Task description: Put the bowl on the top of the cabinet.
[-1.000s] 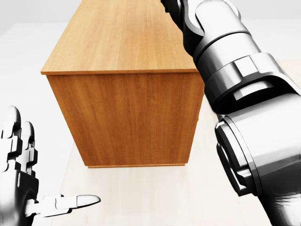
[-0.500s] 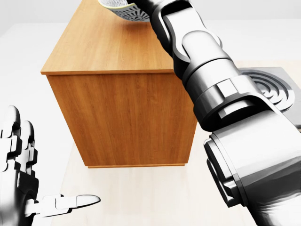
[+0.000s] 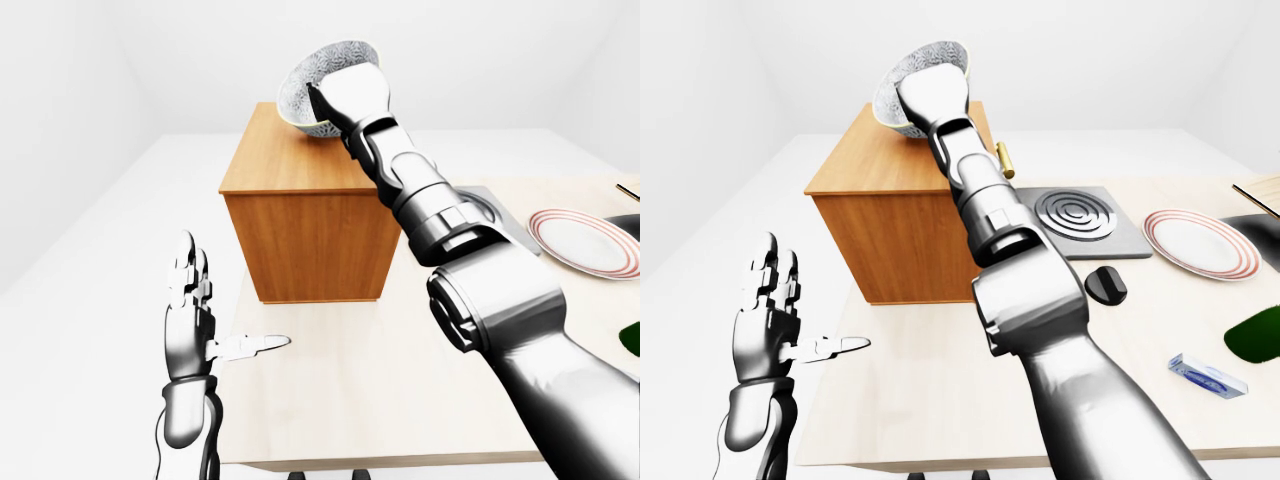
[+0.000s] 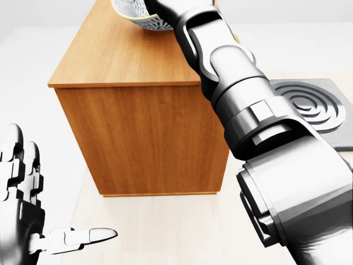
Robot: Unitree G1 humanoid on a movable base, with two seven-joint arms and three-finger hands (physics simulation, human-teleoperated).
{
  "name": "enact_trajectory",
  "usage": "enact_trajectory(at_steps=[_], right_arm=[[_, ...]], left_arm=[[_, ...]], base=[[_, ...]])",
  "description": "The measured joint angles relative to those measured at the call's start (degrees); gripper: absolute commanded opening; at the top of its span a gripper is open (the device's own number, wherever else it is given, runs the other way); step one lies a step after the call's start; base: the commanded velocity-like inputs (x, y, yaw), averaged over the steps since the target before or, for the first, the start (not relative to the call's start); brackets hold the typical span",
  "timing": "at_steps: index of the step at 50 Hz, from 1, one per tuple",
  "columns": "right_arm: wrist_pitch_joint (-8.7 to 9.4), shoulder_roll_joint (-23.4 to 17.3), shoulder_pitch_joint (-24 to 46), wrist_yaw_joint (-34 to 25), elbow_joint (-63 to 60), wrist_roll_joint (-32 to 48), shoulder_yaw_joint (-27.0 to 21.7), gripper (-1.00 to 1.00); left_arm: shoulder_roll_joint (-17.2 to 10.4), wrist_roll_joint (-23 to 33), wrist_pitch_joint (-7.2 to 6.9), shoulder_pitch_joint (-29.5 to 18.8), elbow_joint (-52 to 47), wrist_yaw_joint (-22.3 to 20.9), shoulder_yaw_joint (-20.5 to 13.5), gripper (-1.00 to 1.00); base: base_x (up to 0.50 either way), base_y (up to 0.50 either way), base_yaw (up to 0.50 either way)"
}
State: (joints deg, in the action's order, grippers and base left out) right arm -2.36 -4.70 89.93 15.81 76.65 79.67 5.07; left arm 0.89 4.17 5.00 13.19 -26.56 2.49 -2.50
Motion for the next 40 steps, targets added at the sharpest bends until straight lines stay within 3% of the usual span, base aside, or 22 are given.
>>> enact_trajectory(at_steps=[2,3,4,5,25,40], right_arm=[[0.13,0.1,-0.1,0.1,-0.1,0.1,0.0,-0.9],[0.18,0.1,-0.1,0.2,-0.2,0.1,-0.1,-0.46],[0.2,0.1,-0.1,0.2,-0.2,0.2,-0.1,0.18],[0.17,0.1,-0.2,0.3,-0.2,0.2,-0.1,1.0],[0.0,-0.4,0.8,1.8,-0.9,0.4,-1.0,1.0],[-0.28,-4.0,2.1,-0.5,-0.1,1.6,-1.0,1.0]], left_arm=[[0.0,0.0,0.0,0.0,0.0,0.0,0.0,1.0],[0.0,0.0,0.0,0.0,0.1,0.0,0.0,1.0],[0.0,0.0,0.0,0.0,0.1,0.0,0.0,1.0],[0.0,0.0,0.0,0.0,0.1,0.0,0.0,1.0],[0.0,0.1,0.0,0.0,0.4,-0.1,0.1,1.0],[0.0,0.0,0.0,0.0,0.0,-0.1,0.0,1.0]], base=[[0.0,0.0,0.0],[0.0,0.0,0.0],[0.0,0.0,0.0],[0.0,0.0,0.0],[0.0,0.0,0.0],[0.0,0.0,0.0]])
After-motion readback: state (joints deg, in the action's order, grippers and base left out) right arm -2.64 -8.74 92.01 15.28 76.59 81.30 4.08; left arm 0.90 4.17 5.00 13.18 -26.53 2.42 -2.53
